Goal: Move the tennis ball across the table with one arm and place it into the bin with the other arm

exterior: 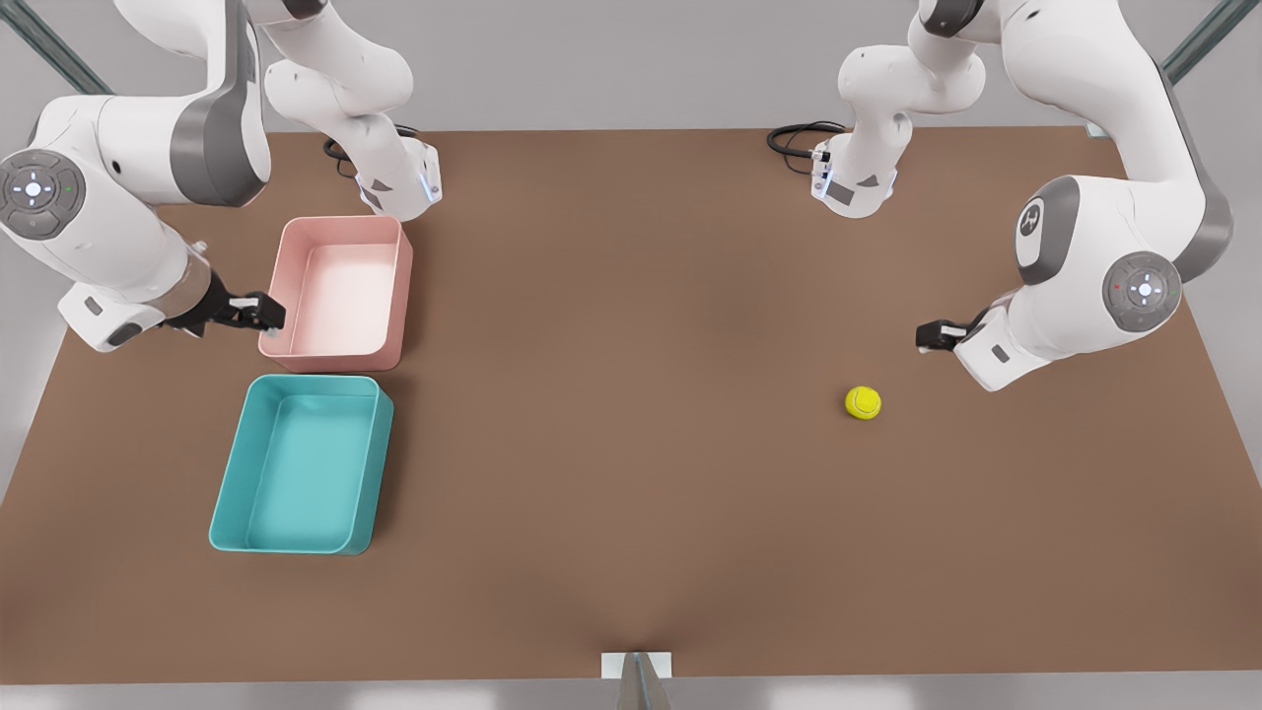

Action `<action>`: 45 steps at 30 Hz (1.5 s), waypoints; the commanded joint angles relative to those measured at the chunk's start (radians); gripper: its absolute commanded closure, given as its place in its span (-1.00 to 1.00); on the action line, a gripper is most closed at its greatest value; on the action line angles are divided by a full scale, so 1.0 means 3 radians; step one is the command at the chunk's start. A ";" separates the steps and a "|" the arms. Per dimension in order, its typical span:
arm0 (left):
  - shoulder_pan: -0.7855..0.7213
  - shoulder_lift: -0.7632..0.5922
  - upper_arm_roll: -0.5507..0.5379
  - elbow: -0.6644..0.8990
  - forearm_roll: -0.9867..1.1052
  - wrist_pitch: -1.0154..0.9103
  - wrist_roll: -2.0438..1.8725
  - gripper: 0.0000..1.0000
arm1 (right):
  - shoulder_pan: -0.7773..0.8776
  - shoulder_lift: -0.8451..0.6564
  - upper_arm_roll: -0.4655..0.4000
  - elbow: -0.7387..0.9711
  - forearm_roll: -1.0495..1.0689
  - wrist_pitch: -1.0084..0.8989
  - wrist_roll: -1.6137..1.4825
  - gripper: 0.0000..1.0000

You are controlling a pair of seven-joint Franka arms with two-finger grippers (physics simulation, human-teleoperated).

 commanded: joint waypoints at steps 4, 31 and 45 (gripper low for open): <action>0.0036 0.0084 0.0005 -0.0116 0.0079 0.0318 0.1026 0.57 | 0.0002 0.0012 -0.0001 0.0000 0.0009 0.0078 -0.0074 -1.00; 0.0409 0.0611 -0.0133 -0.2070 0.0973 0.3055 0.5902 0.57 | -0.0085 0.0360 -0.0012 0.0327 0.0096 -0.0055 -0.0120 -1.00; 0.0435 0.0529 -0.0133 -0.2484 0.0963 0.3112 0.4880 0.57 | -0.0080 0.0360 -0.0012 0.0327 0.0096 -0.0060 -0.0126 -1.00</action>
